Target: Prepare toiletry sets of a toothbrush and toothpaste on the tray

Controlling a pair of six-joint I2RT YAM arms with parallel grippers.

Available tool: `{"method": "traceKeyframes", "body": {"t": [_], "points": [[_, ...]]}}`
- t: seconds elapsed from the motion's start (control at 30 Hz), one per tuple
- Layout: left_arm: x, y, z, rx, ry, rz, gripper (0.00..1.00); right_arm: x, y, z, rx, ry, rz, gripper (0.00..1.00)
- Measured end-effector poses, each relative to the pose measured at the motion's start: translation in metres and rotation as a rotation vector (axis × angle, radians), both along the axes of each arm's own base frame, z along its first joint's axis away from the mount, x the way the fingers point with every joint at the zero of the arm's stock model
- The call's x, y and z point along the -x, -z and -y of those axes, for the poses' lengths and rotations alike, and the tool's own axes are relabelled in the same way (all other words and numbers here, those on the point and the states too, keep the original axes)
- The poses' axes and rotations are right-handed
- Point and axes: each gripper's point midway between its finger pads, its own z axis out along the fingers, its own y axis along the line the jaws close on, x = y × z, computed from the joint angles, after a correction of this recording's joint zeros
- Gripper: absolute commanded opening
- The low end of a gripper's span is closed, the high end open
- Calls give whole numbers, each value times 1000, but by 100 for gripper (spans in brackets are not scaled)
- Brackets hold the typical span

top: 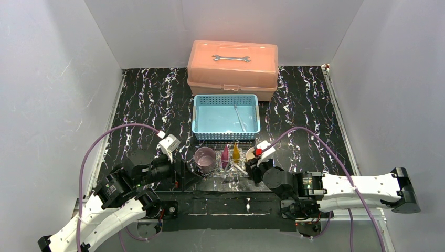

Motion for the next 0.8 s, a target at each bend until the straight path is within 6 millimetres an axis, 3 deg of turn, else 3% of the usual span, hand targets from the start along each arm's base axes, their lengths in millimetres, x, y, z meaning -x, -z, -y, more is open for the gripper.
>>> {"method": "traceKeyframes", "body": {"t": [0.43, 0.8], "points": [[0, 0, 0, 0, 0, 0, 98, 0, -2, 3, 19, 2, 5, 35], [-5, 4, -1, -22, -21, -6, 98, -4, -42, 6, 15, 5, 54, 54]]}}
